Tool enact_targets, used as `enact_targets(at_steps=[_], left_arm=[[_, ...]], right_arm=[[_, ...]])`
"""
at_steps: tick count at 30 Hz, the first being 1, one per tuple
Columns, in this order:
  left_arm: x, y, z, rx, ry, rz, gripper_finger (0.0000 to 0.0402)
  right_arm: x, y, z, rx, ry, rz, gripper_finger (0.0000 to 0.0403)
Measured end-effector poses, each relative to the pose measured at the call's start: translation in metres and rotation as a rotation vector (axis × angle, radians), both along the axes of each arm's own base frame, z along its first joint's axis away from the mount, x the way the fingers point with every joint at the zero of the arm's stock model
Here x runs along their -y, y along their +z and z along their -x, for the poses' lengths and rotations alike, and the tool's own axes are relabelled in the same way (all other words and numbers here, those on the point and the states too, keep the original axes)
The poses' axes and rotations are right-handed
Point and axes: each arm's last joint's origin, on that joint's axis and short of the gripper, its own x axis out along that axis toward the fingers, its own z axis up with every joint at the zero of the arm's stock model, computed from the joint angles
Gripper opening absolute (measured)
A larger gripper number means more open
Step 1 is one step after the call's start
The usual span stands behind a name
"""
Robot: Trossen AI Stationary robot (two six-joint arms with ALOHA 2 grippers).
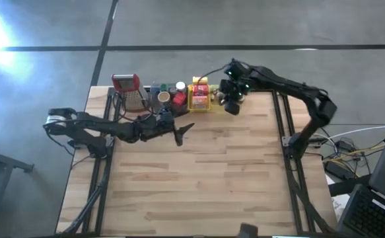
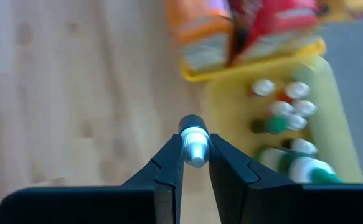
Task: Pick & Place Kitchen Items
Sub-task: Put the black food coloring bottle into the light yellow bin
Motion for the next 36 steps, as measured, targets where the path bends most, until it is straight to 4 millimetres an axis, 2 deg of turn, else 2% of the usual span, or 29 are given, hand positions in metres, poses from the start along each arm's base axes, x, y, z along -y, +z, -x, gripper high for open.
enact_targets(at_steps=[7,13,23,36], left_arm=[[-0.008,0.013,-0.001,-0.03,0.049,-0.168,0.0281],[-0.012,0.014,0.0,-0.053,0.11,-0.196,0.028],[-0.025,0.014,0.002,-0.064,0.187,-0.2,0.028],[-0.027,0.015,0.002,-0.06,0.19,-0.198,0.028]], right_arm=[[0.041,-0.014,-0.019,-0.121,-0.067,0.036,0.0054],[0.06,-0.026,-0.029,-0.139,-0.079,0.029,0.0052],[0.07,-0.04,-0.041,-0.158,-0.06,0.022,0.0057],[0.072,-0.058,-0.044,-0.194,-0.061,-0.008,0.0057]])
